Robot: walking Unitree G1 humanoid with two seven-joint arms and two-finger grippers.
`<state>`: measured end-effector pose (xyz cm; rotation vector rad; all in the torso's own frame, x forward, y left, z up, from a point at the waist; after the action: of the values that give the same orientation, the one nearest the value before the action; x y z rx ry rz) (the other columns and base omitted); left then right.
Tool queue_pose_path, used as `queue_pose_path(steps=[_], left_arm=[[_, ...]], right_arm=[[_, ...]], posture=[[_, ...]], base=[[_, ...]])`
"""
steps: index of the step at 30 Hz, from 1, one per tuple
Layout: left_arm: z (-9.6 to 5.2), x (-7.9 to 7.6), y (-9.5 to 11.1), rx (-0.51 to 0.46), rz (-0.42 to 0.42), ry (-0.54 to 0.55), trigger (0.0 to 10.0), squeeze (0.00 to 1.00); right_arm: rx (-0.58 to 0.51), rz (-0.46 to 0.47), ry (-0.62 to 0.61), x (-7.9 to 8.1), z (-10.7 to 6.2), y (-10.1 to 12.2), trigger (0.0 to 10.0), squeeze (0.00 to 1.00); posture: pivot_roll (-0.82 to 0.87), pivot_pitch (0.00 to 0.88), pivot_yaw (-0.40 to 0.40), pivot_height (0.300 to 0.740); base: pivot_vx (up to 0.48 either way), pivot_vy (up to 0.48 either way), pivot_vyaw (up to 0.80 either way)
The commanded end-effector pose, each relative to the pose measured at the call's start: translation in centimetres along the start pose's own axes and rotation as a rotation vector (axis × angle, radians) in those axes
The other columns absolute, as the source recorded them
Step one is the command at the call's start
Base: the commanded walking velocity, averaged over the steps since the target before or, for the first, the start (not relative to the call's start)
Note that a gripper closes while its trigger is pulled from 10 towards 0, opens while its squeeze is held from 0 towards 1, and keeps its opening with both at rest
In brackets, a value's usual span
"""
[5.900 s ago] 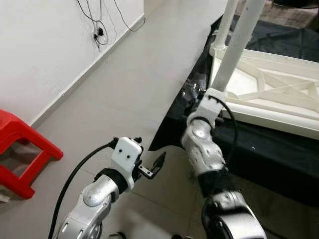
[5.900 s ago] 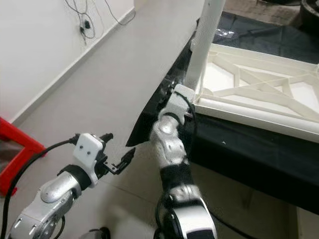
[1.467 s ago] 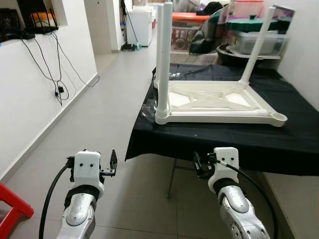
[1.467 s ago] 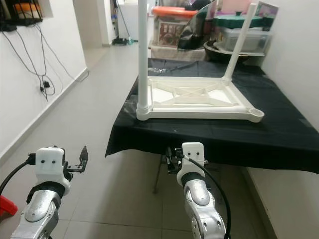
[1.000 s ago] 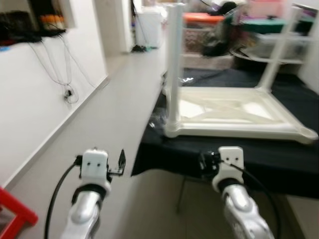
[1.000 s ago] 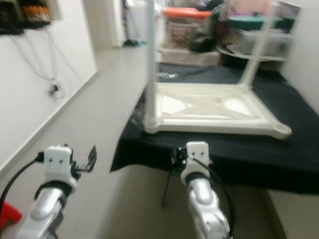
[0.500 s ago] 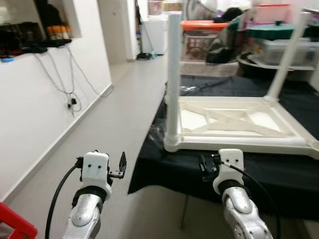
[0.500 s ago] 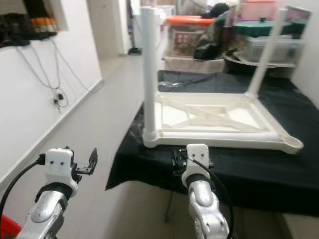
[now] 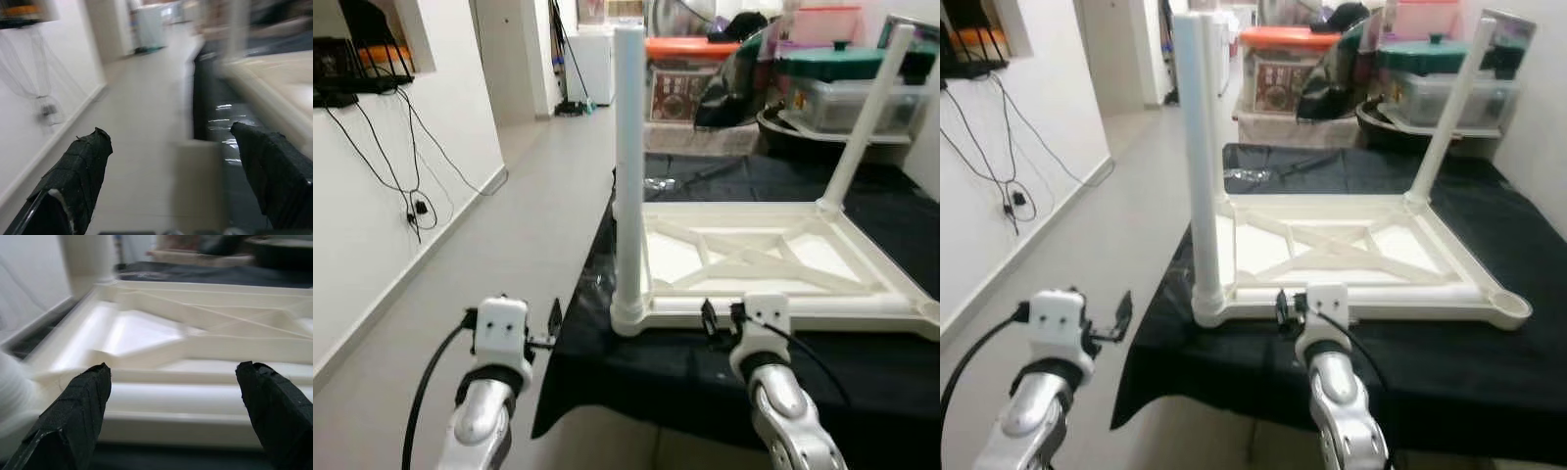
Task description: Building children table
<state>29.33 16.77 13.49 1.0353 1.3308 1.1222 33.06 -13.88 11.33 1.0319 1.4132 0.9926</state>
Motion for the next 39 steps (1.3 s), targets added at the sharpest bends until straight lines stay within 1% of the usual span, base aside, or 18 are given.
queue_pose_path(steps=[1,13,17,18,19,21,22,25,27,29,30,31,32,33,34,37,38,39], left_arm=[[0.1,-0.4,-0.2,0.006,-0.008,-0.010,10.0,0.00],[-0.2,-1.4,-0.7,0.029,-0.007,-0.057,10.0,0.00],[-1.0,-2.0,-1.6,0.064,-0.011,-0.100,10.0,0.00],[-1.0,-2.0,-1.6,0.064,-0.011,-0.100,10.0,0.00],[-1.5,-2.5,-2.3,0.094,-0.017,-0.136,10.0,0.00],[-1.6,-2.6,-2.6,0.110,-0.022,-0.151,10.0,0.00],[-2.0,-3.0,-3.1,0.134,-0.041,-0.178,10.0,0.00],[-2.3,-3.4,-3.4,0.152,-0.059,-0.208,10.0,0.00],[-3.1,-4.8,-4.0,0.188,-0.104,-0.291,10.0,0.00],[-3.1,-4.8,-4.0,0.188,-0.104,-0.291,10.0,0.00],[-3.5,-5.5,-4.3,0.206,-0.123,-0.334,10.0,0.00],[-3.5,-5.5,-4.3,0.206,-0.123,-0.334,10.0,0.00],[-3.9,-6.2,-4.5,0.219,-0.124,-0.379,10.0,0.00],[-3.9,-6.2,-4.5,0.219,-0.124,-0.379,10.0,0.00],[-4.2,-6.6,-4.6,0.226,-0.124,-0.406,10.0,0.00],[-4.6,-7.0,-4.6,0.234,-0.130,-0.441,10.0,0.00],[-4.7,-7.2,-4.6,0.236,-0.132,-0.455,10.0,0.00],[-4.7,-7.2,-4.6,0.236,-0.132,-0.455,10.0,0.00]], right_arm=[[0.023,-0.014,-0.032,-1.1,-0.2,-0.8,10.0,0.00],[0.048,0.015,-0.002,-1.0,0.0,-1.4,10.0,0.00],[0.003,0.075,0.130,-2.1,1.1,-0.9,10.0,0.00],[0.003,0.075,0.130,-2.1,1.1,-0.9,10.0,0.00],[-0.034,0.073,0.211,-2.9,1.4,-0.2,10.0,0.00],[-0.046,0.069,0.248,-3.1,1.5,0.0,10.0,0.00],[-0.056,0.061,0.307,-3.1,1.5,0.3,10.0,0.00],[-0.064,0.057,0.366,-3.1,1.4,0.5,10.0,0.00],[-0.101,0.059,0.512,-3.0,1.1,1.6,10.0,0.00],[-0.101,0.059,0.512,-3.0,1.1,1.6,10.0,0.00],[-0.117,0.057,0.586,-2.7,0.8,2.0,10.0,0.00],[-0.117,0.057,0.586,-2.7,0.8,2.0,10.0,0.00],[-0.142,0.044,0.651,-2.4,0.7,2.6,10.0,0.78],[-0.142,0.044,0.651,-2.4,0.7,2.6,10.0,0.78],[-0.160,0.032,0.700,-2.0,0.8,3.1,10.0,1.00],[-0.189,0.007,0.771,-1.3,1.0,3.9,10.0,1.00],[-0.197,0.008,0.802,-1.0,1.0,4.2,10.0,0.66],[-0.197,0.008,0.802,-1.0,1.0,4.2,10.0,0.66]], posture=[[0.07,0.000,-0.038,0.740],[0.07,0.000,-0.038,0.740],[0.07,0.002,-0.036,0.740],[0.07,0.002,-0.036,0.740],[0.07,0.004,-0.033,0.740],[0.07,0.004,-0.033,0.740],[0.07,0.003,-0.031,0.740],[0.07,0.003,-0.031,0.740],[0.07,0.000,-0.030,0.740],[0.07,0.000,-0.030,0.740],[0.07,0.000,-0.032,0.740],[0.07,0.000,-0.032,0.740],[0.08,0.000,-0.031,0.740],[0.08,0.000,-0.031,0.740],[0.08,0.002,-0.033,0.740],[0.09,0.007,-0.032,0.740],[0.09,0.007,-0.032,0.740],[0.09,0.007,-0.032,0.740]], base=[[0.000,0.000,0.00],[0.000,0.000,0.00],[0.000,0.000,0.00],[0.000,0.000,0.00],[0.000,0.000,0.00],[0.000,0.000,0.00],[0.000,0.000,0.00],[0.000,0.000,0.00],[0.000,0.000,0.00],[0.000,0.000,0.00],[0.000,0.000,0.00],[0.000,0.000,0.00],[0.000,0.000,0.00],[0.000,0.000,0.00],[0.000,0.000,0.00],[0.000,0.000,0.00],[0.000,0.000,0.00],[0.000,0.000,0.00]])
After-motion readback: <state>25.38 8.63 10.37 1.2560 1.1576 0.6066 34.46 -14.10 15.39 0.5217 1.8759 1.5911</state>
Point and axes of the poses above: a point about 5 cm out from each wrist's last joint towards the gripper, its own z axis pointing out of the wrist towards the gripper, its own y axis along the axis of the wrist's last joint, x = y × z, the point moved 5 cm from there along z, pointing out of the wrist towards the gripper, and after that the axes turned 14 degrees about -z, right-handed, at the moved point
